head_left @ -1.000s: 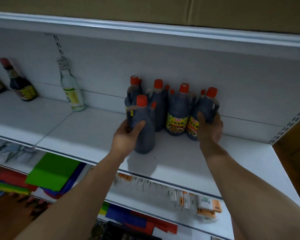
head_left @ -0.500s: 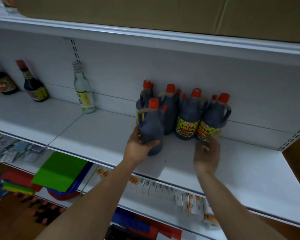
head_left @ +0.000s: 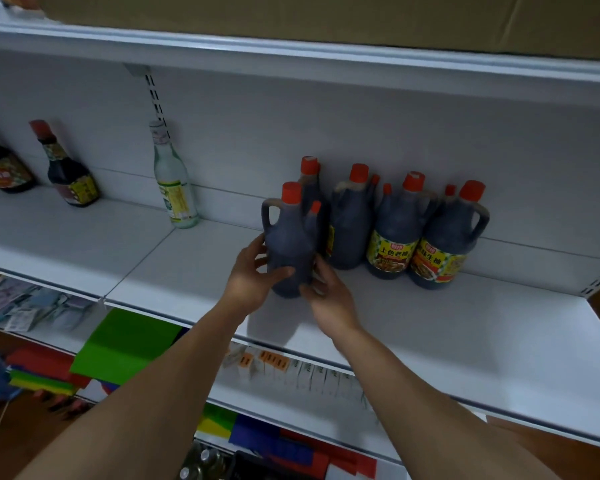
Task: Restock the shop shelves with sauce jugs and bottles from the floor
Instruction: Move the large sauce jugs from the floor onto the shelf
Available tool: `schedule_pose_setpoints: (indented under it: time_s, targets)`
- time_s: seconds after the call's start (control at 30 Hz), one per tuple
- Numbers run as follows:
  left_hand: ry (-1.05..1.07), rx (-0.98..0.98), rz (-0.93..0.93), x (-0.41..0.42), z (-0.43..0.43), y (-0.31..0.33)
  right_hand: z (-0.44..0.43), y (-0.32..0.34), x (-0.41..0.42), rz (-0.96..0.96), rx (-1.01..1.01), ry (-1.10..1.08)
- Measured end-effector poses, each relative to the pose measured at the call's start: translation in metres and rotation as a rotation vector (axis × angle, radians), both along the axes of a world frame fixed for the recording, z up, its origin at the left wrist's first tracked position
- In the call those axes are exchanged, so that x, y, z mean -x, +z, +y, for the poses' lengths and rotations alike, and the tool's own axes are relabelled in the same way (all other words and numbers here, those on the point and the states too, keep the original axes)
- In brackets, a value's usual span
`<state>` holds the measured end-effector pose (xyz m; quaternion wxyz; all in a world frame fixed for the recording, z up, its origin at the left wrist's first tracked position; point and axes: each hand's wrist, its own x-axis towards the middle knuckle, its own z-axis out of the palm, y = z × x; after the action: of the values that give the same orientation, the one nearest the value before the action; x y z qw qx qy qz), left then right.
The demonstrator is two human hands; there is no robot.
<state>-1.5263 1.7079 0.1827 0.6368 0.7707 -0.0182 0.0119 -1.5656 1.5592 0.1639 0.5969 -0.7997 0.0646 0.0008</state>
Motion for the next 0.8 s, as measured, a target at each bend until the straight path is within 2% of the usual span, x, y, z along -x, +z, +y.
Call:
schedule_pose_setpoints:
  time_s: [0.07,0.2,0.43,0.5,0.8]
  targets:
    - [0.009,0.044,0.012,-0.004,0.000,-0.004,0.000,-0.002,-0.002,-0.001,0.000,-0.006]
    - [0.034,0.012,-0.014,-0.008,-0.002,-0.007,0.001,-0.001,-0.007,0.016,-0.071,-0.027]
    - [0.029,-0.069,-0.034,0.001,-0.002,-0.005,0.000,0.012,0.001,0.008,-0.005,-0.037]
    - [0.055,-0.115,-0.013,0.010,-0.001,-0.005,-0.003,0.018,0.004,-0.002,0.021,-0.072]
    - [0.058,-0.094,0.007,0.084,-0.007,-0.013,-0.020,0.044,0.036,0.003,0.105,-0.201]
